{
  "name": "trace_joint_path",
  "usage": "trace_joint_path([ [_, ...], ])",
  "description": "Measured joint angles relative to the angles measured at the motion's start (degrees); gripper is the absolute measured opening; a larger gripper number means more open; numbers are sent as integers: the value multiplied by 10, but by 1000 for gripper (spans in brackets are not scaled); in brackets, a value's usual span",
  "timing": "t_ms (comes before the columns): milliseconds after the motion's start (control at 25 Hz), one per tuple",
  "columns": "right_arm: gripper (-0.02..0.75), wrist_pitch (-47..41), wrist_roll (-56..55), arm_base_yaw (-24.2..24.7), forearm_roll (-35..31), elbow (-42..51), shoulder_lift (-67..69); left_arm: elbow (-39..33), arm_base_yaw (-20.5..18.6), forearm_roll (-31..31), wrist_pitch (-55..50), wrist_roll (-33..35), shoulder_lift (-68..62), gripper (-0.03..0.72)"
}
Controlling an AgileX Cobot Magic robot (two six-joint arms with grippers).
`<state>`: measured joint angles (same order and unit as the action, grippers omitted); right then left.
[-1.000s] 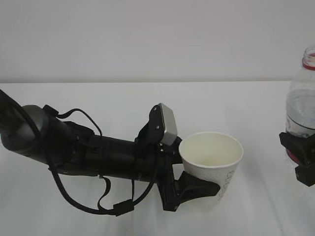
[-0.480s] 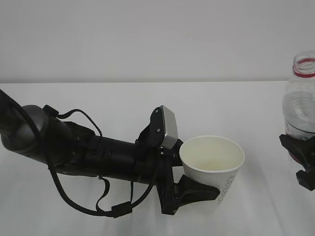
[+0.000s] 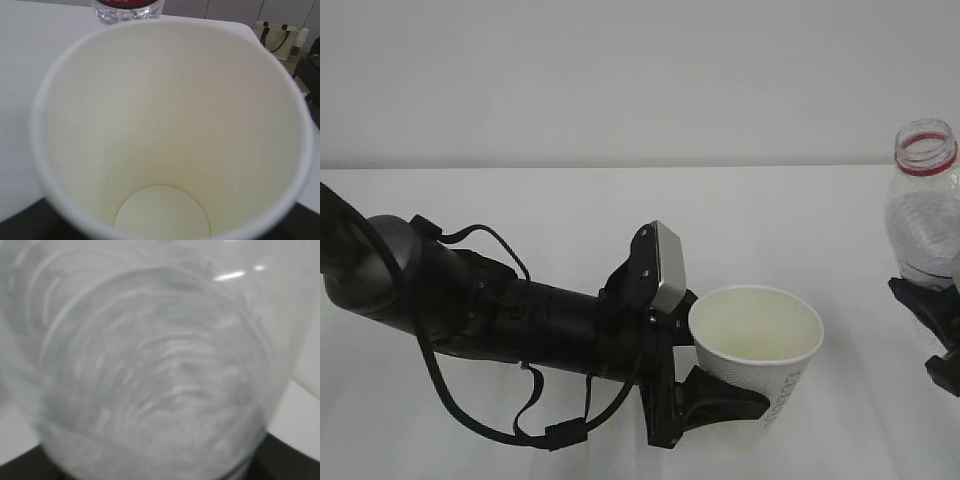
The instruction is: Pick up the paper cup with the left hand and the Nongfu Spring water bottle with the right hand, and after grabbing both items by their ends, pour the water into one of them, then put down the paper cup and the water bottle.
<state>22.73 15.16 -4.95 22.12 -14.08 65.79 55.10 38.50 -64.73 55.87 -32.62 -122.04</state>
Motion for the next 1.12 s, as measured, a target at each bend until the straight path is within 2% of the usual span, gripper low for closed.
trace_joint_path([
  [360,450,0,88,0,-45,0,0,0,4,-3,0,0,0,533],
  [1120,450,5,223,0,-68,0,0,21,5,-11,32,-5,0,533],
])
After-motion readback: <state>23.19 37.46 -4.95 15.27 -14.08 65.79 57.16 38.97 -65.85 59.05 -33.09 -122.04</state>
